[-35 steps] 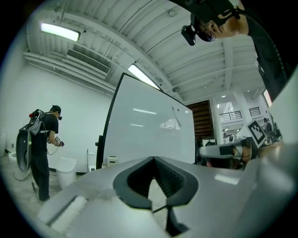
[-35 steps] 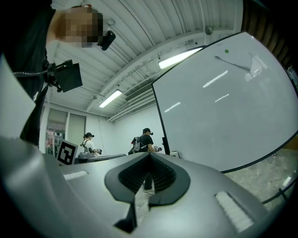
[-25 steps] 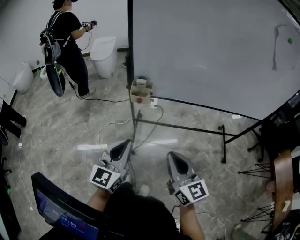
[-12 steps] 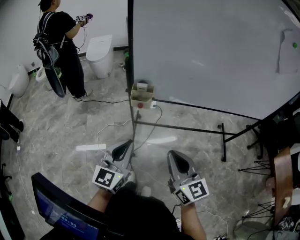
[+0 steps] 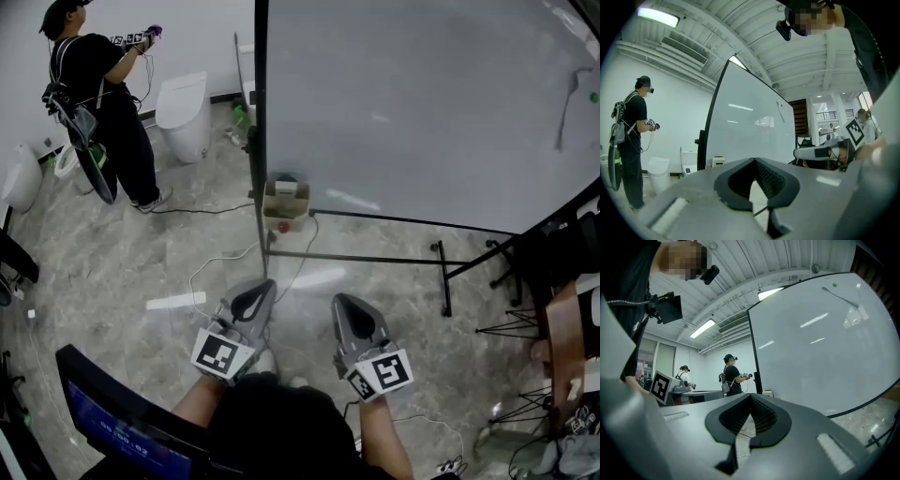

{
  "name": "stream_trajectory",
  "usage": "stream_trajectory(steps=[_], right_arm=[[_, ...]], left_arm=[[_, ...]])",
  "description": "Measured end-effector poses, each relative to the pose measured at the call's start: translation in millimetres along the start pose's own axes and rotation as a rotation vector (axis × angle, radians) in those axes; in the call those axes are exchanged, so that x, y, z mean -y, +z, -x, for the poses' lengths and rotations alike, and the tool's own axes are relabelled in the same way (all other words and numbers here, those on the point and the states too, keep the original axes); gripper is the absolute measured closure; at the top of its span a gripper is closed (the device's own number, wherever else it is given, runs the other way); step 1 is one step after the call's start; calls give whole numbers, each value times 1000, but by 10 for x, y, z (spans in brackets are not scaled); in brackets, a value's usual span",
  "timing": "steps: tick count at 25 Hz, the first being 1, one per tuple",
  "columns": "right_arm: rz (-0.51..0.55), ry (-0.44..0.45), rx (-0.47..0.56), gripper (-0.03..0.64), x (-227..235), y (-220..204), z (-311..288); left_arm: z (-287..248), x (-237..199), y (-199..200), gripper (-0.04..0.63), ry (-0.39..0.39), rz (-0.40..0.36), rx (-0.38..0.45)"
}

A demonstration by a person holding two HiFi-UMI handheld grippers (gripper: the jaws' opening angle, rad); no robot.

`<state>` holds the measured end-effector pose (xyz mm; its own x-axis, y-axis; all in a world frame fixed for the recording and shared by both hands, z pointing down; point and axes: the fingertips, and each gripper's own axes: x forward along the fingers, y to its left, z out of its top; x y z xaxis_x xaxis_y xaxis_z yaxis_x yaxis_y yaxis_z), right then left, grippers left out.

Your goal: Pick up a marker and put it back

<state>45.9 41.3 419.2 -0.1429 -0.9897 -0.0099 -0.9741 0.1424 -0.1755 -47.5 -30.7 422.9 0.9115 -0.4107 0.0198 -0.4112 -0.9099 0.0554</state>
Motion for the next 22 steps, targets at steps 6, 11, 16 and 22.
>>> stream_trajectory(steps=[6,11,16,22], right_arm=[[19,-24,-4,607,-95,30,-284],[12,-60,-14,607,-58,-15,-399],[14,-71,-38,607,12,-38,-520],[13,-39,-44,607,188,-40,-742]], left_arm=[[-48,-292,-44,591,-19,20,-7],[-128,-465,-58,591,-49,31,9],[-153,-569,-89,591,-52,42,-2],[-329,-688,-106,591,-12,24,-8]])
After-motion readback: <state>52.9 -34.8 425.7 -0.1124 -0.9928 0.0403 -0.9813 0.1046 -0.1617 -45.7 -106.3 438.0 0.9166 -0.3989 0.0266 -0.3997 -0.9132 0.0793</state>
